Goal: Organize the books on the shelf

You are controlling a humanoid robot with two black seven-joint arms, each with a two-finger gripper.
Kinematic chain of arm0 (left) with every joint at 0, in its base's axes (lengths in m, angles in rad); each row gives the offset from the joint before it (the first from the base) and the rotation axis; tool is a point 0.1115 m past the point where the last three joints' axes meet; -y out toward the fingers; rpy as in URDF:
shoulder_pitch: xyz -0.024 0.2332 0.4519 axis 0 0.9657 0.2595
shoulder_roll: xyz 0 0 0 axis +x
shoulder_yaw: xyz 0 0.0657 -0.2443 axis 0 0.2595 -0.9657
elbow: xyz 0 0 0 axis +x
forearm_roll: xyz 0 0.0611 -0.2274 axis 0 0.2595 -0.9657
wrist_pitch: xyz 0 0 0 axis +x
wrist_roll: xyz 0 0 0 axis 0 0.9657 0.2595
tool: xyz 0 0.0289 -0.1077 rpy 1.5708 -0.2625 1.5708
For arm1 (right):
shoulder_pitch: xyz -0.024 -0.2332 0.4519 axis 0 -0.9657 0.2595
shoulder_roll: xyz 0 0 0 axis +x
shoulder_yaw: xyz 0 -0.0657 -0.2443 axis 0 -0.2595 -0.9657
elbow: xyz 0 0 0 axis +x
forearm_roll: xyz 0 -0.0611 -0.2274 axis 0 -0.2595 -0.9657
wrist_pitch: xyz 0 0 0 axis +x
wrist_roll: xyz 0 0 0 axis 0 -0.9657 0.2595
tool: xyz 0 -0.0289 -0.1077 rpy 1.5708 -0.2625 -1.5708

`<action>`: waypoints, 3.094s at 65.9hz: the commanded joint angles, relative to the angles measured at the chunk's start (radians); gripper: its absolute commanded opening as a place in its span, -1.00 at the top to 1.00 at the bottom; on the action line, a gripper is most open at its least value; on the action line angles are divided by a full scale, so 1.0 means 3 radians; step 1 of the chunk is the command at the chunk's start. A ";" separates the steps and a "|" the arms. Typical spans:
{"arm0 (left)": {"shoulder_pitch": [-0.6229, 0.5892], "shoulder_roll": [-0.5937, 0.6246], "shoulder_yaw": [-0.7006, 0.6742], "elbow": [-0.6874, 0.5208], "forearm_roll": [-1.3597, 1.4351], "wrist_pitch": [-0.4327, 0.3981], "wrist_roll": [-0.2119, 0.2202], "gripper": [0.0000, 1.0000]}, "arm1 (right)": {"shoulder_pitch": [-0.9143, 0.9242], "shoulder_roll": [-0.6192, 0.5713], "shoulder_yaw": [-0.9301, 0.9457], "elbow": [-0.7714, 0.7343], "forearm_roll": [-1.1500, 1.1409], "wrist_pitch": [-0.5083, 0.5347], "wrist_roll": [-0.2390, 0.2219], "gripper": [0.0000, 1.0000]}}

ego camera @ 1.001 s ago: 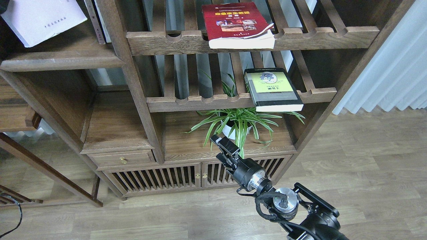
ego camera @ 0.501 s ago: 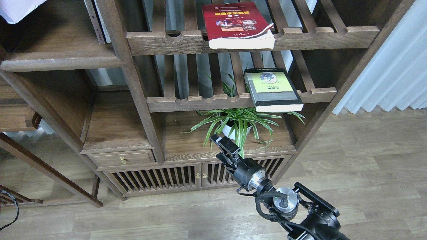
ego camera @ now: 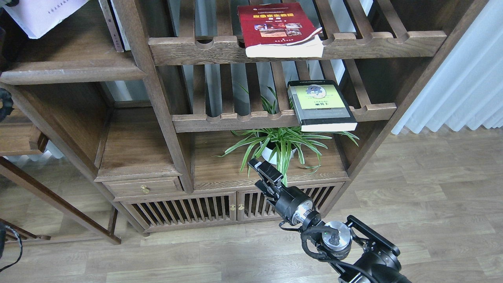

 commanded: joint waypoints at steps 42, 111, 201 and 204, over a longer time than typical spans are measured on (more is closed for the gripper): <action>-0.0198 0.0111 0.0518 0.0458 0.0056 0.0000 -0.0374 0.93 | -0.0002 0.0000 0.0051 -0.0010 0.0001 0.0002 0.0000 -0.97; -0.0433 0.0141 0.0738 0.0499 0.0000 0.0000 -0.0369 0.12 | -0.0022 0.0000 0.0056 -0.0010 0.0001 0.0038 0.0000 -0.97; -0.0597 -0.0365 0.0799 0.0105 -0.2521 0.0000 -0.0317 -0.97 | -0.0032 0.0000 0.0138 0.0056 0.0011 0.0053 0.0000 -0.98; -0.0597 -0.0390 0.0824 0.0105 -0.2521 0.0000 -0.0312 -0.97 | -0.0032 0.0000 0.0138 0.0056 0.0011 0.0053 0.0005 -0.98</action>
